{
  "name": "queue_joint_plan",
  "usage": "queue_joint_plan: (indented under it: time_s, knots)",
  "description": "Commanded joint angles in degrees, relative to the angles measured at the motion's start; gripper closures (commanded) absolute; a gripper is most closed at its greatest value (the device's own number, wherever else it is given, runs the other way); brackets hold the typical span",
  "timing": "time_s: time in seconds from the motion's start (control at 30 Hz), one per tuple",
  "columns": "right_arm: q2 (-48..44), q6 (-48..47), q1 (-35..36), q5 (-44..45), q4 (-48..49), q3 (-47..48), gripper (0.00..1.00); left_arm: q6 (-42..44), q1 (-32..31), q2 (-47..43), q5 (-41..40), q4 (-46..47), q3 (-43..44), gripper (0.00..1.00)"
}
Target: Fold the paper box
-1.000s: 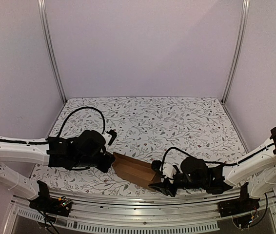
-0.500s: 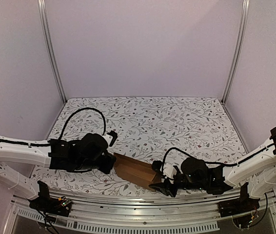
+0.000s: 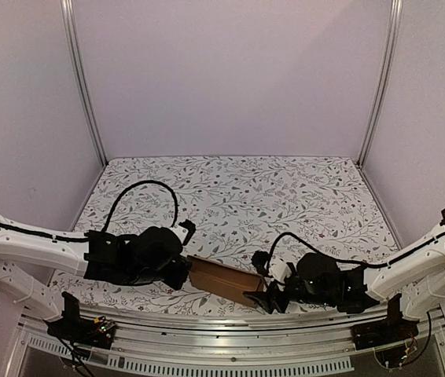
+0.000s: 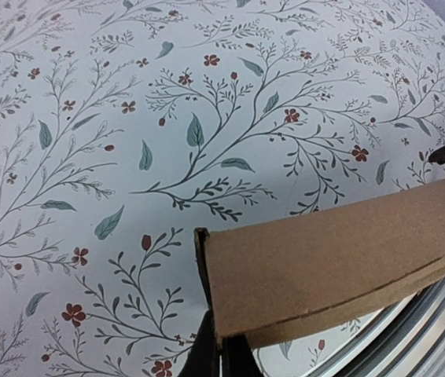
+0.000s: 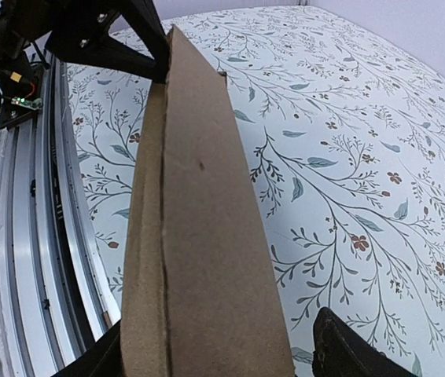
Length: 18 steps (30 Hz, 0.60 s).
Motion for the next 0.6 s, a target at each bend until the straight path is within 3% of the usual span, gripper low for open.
queue_joint_plan:
  time_s: [0.0, 0.07, 0.33, 0.57]
  knots:
    - [-3.7, 1.2, -0.2, 1.6, 0.7, -0.5, 0.22, -0.4, -1.5, 2.5, 3.7, -9.2, -0.9, 1.00]
    - [-5.1, 1.7, -0.2, 1.0, -0.1, -0.4, 0.02, -1.0, -1.5, 2.7, 3.4, -9.3, -0.5, 1.00]
    - [-13.5, 3.3, -0.2, -0.5, -8.8, 0.4, 0.01, -5.7, -1.7, 4.7, 3.2, -9.0, 1.7, 1.00]
    - [-23.8, 8.6, -0.3, 7.1, -27.2, 4.3, 0.01, -9.5, -2.0, 6.9, 3.1, -10.2, 3.9, 1.00]
